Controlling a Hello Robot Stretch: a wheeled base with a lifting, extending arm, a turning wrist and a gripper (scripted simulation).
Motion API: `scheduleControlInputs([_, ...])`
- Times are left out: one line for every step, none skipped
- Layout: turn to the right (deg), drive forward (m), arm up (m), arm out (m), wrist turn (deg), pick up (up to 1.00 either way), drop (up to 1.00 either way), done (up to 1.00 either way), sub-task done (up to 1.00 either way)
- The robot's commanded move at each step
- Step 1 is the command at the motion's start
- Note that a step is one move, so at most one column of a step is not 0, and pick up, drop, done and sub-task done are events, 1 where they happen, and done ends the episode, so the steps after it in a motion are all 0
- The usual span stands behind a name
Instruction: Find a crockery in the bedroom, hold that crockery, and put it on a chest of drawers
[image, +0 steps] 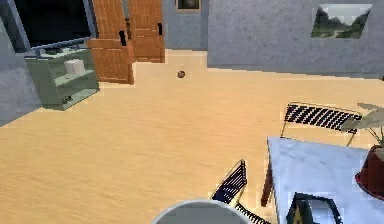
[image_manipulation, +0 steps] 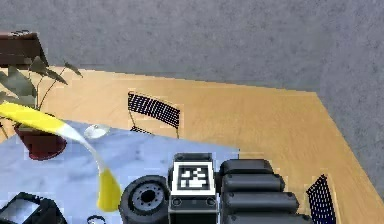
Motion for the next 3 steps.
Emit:
scheduleControlInputs([36.0,0.00,0.00,0.00,0.0,0.00,0.00,0.00,0.00])
scheduleControlInputs([45.0,0.00,0.00,0.00,0.0,0.00,0.00,0.00,0.00])
scheduleControlInputs([33.0,0.00,0.00,0.00,0.0,0.00,0.00,0.00,0.00])
